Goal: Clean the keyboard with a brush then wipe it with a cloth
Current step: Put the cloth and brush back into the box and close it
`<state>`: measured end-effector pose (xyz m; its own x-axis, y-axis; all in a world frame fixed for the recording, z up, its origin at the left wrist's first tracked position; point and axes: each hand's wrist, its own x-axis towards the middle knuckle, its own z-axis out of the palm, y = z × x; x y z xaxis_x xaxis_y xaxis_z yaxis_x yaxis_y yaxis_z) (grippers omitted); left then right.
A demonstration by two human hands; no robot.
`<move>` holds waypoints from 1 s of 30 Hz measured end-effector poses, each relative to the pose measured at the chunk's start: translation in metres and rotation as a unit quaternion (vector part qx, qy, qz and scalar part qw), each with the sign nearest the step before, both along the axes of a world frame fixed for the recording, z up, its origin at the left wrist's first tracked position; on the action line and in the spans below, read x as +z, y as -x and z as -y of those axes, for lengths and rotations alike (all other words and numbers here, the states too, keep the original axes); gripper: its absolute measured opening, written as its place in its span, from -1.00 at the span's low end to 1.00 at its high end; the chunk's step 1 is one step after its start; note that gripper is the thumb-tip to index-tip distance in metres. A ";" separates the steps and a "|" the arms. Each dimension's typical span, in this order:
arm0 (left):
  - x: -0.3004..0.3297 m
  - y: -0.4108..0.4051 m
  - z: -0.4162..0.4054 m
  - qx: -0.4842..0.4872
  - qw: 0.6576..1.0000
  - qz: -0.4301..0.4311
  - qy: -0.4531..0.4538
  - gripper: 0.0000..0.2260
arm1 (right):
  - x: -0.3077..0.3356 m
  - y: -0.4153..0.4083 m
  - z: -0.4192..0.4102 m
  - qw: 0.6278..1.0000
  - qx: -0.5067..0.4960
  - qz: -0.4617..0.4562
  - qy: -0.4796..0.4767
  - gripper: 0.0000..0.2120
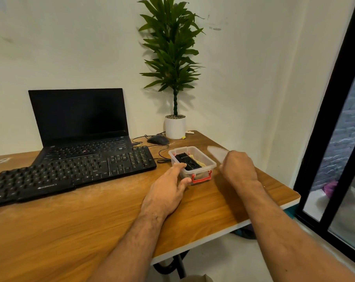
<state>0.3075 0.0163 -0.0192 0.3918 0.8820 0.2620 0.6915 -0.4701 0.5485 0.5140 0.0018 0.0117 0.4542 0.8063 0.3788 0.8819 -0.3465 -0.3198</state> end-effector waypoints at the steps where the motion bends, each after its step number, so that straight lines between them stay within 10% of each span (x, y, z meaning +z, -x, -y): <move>1: 0.000 0.000 0.000 0.001 1.000 0.003 0.001 -0.51 | 0.002 -0.004 -0.001 0.999 -0.012 -0.013 -0.032 -0.75; 7: 0.002 -0.001 -0.001 0.003 1.000 0.003 0.018 -0.52 | 0.033 0.001 0.003 0.918 0.035 -0.246 -0.309 -0.93; 12: -0.002 0.000 -0.003 0.000 0.999 0.024 0.037 -0.36 | 0.045 0.016 -0.006 0.828 0.040 -0.482 -0.283 -0.83; 17: -0.002 0.001 -0.006 0.005 0.997 0.054 0.058 -0.27 | 0.025 0.022 -0.012 0.843 0.023 -0.515 -0.153 -0.90; 22: -0.004 0.002 -0.010 0.005 0.998 0.038 0.052 -0.36 | 0.022 0.013 -0.019 0.937 -0.002 -0.337 -0.095 -0.81; 30: -0.001 0.002 -0.008 0.031 0.997 0.040 0.064 -0.42 | 0.020 0.009 -0.023 0.946 -0.005 -0.322 -0.019 -0.79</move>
<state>0.3058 0.0247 -0.0201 0.3183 0.9319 0.1739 0.6680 -0.3506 0.6564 0.5049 0.0253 0.0316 0.6085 0.7920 0.0487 0.4962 -0.3319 -0.8023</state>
